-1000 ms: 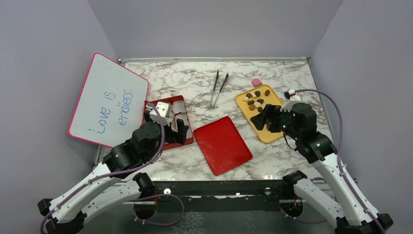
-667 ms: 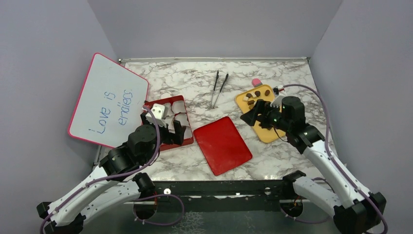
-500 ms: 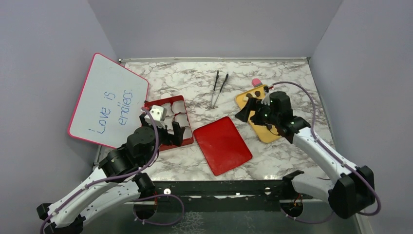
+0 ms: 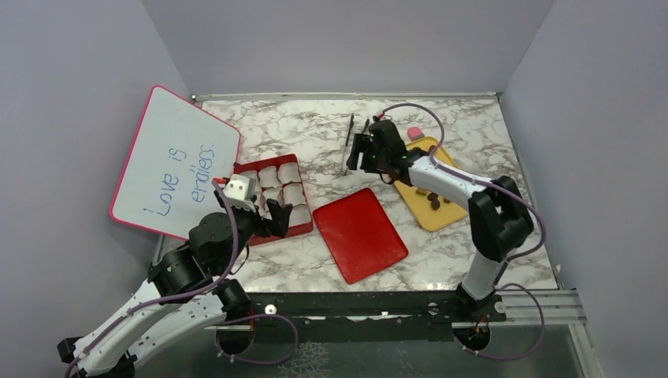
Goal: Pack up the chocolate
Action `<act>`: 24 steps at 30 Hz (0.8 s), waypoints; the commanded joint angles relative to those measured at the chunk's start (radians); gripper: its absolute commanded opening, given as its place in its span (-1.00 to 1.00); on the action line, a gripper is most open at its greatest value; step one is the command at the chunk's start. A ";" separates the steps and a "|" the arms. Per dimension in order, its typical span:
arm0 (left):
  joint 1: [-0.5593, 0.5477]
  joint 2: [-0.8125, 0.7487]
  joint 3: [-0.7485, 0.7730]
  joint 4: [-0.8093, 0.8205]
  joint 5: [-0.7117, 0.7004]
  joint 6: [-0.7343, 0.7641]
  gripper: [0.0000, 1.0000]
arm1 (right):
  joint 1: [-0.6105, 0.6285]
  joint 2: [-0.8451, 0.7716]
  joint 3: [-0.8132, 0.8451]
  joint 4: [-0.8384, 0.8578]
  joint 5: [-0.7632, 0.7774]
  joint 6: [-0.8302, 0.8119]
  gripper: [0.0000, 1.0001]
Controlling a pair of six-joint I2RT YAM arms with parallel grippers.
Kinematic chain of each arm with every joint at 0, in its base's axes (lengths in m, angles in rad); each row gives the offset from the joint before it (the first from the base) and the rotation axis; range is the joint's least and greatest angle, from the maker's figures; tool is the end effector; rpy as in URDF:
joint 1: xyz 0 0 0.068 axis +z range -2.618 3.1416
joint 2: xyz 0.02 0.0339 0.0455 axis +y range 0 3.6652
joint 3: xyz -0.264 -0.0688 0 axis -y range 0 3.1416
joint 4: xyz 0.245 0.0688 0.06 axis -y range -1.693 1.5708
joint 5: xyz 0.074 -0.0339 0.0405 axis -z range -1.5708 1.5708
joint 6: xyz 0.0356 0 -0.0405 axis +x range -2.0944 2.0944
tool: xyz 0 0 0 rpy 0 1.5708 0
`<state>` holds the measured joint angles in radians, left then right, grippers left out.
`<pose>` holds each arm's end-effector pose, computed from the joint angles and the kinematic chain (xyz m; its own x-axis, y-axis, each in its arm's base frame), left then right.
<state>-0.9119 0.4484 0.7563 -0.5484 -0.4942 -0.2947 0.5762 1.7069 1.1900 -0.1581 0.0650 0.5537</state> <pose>0.0744 -0.0685 0.3343 -0.2598 -0.0821 -0.9622 0.3538 0.9190 -0.1740 0.3232 0.2073 0.2377 -0.7092 0.1649 -0.6854 -0.1507 0.9143 0.3760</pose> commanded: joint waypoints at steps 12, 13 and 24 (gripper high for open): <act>-0.003 -0.088 -0.016 0.013 -0.059 -0.001 0.98 | 0.123 0.463 0.461 -0.134 0.466 0.018 0.33; -0.004 -0.088 -0.017 0.013 -0.060 -0.001 0.98 | 0.122 0.477 0.475 -0.135 0.476 0.011 0.32; -0.003 -0.069 -0.020 0.013 -0.040 -0.001 0.98 | 0.112 0.580 0.553 -0.116 0.487 -0.060 0.11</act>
<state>-0.9119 0.3717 0.7448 -0.5484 -0.5285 -0.2951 0.6960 2.2486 1.7042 -0.2886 0.5289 0.5411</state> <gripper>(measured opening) 0.990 0.573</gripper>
